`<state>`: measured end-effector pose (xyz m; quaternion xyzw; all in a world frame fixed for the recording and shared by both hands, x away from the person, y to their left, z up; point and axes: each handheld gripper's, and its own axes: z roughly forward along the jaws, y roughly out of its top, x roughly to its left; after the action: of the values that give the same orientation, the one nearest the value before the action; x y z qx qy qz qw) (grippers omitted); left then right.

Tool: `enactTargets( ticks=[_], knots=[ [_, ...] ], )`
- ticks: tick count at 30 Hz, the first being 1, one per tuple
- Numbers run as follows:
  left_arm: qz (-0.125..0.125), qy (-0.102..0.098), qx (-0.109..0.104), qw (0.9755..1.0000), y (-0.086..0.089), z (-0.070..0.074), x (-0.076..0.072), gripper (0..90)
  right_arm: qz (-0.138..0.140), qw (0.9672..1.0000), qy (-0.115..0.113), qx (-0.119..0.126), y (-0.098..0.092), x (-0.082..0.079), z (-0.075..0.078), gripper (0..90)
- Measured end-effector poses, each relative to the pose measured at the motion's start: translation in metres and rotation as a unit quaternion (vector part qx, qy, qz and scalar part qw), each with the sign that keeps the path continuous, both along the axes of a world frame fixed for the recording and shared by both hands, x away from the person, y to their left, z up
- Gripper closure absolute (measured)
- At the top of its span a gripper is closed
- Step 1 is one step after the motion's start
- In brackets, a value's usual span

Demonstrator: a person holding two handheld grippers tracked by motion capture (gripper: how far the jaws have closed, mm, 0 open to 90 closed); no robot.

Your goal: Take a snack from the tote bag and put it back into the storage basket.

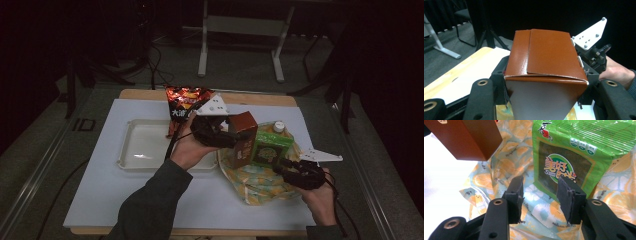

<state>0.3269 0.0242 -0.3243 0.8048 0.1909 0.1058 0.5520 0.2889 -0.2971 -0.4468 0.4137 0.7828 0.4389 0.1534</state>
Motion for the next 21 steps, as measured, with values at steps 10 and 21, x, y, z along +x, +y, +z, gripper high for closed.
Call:
enactTargets(
  ticks=[10,21],
  knots=[
    [0.011,0.002,-0.003,0.9999,0.019,-0.001,0.002,42.2,0.0,1.0,-0.001,-0.001,0.0,0.0,0.0,56.7],
    [0.027,0.006,-0.002,0.9996,0.035,-0.003,0.004,42.1,-0.001,1.0,-0.004,0.0,-0.001,-0.001,0.001,56.7]
  ],
)
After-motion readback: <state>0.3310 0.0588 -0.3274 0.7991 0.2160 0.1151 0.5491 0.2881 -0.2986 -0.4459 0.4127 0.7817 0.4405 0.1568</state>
